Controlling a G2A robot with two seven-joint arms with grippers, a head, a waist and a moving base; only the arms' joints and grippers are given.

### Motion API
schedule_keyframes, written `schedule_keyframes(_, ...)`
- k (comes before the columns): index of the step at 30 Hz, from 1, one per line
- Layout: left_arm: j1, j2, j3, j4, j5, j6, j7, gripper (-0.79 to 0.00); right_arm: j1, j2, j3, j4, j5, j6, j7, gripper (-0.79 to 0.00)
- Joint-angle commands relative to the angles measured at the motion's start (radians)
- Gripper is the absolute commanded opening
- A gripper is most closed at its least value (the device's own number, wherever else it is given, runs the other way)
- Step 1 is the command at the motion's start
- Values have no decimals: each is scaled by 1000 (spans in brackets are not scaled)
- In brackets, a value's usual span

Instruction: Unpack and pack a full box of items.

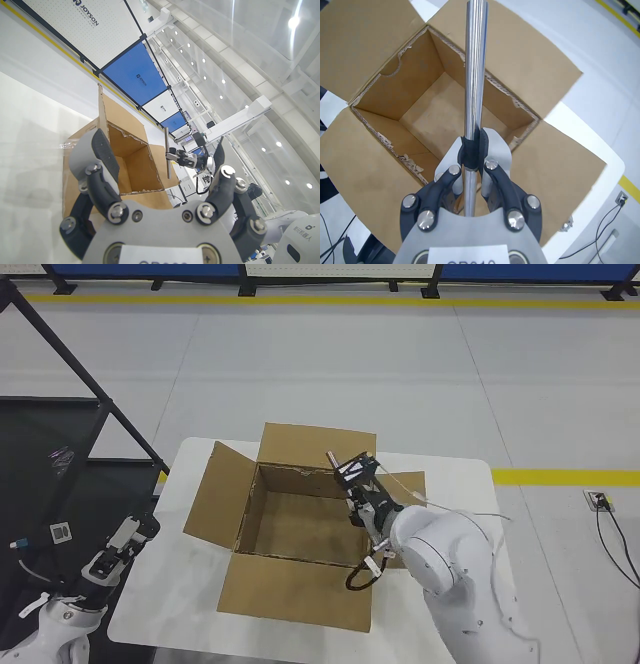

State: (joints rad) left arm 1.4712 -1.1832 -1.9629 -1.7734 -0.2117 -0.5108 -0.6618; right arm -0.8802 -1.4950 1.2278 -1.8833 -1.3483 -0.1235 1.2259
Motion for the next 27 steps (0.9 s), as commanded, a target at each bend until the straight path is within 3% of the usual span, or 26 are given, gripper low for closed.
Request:
schedule_keyframes(1, 0, 0, 0, 0, 0, 0, 0, 0, -50, 8, 48, -68, -36, 23, 1, -785)
schedule_keyframes(6, 0, 0, 0, 0, 0, 0, 0, 0, -174, 26, 193, -170, -59, 57, -7, -785)
schedule_keyframes(14, 0, 0, 0, 0, 0, 0, 0, 0, -300, 50, 415, -155, 25, 38, -34, -785)
schedule_keyframes(18, 0, 0, 0, 0, 0, 0, 0, 0, -327, 59, 454, -104, 67, 5, -20, -785)
schedule_keyframes(27, 0, 0, 0, 0, 0, 0, 0, 0, -264, 72, 421, 134, 80, -8, -7, -785)
